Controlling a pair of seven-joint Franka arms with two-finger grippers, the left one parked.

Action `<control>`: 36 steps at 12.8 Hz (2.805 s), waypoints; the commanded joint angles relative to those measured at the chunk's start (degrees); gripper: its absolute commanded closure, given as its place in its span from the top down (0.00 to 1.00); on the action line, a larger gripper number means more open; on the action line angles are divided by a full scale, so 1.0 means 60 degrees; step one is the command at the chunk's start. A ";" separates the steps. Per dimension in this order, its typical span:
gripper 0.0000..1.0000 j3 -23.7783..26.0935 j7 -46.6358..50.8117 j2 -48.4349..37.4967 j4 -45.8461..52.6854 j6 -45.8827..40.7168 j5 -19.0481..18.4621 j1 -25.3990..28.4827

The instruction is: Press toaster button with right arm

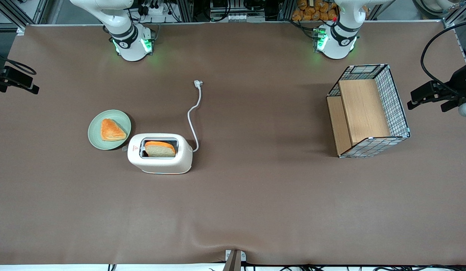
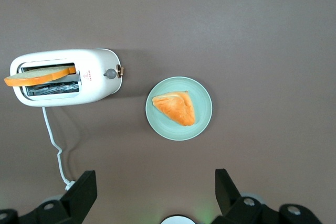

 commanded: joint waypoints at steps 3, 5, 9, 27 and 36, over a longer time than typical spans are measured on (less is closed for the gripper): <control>1.00 0.0062 0.0806 0.0121 0.0282 -0.0181 -0.0157 0.0043; 1.00 0.0048 0.0718 0.0194 0.0282 -0.0181 -0.0187 0.0000; 1.00 0.0062 0.0601 0.0398 0.0297 -0.0151 -0.0011 -0.0001; 0.58 0.0048 -0.1522 0.3254 -0.1168 0.0857 0.2902 -0.0103; 0.00 0.0062 -0.2955 0.4456 -0.1168 0.2118 0.4617 0.0292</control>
